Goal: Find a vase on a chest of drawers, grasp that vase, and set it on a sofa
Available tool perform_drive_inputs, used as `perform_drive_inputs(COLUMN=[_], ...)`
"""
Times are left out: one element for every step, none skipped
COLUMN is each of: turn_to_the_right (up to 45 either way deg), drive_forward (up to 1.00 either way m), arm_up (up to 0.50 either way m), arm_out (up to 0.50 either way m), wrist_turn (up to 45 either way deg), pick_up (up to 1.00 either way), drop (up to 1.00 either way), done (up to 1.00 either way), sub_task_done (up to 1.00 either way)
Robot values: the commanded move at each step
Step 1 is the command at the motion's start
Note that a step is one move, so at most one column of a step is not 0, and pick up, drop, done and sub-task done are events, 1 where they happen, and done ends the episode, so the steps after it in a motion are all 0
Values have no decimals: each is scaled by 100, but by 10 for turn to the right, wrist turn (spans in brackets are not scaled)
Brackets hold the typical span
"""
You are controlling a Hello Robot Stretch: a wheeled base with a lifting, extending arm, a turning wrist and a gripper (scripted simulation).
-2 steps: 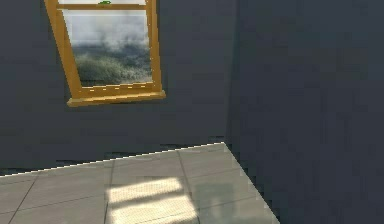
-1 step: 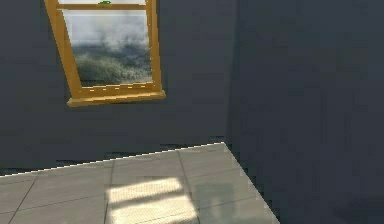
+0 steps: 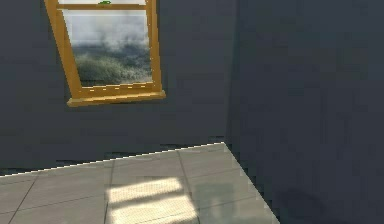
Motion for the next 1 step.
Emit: perform_drive_inputs(turn_to_the_right=[0], drive_forward=[0], arm_up=[0], arm_out=[0], wrist_turn=[-90], pick_up=[0], drop=[0], done=[0], sub_task_done=[0])
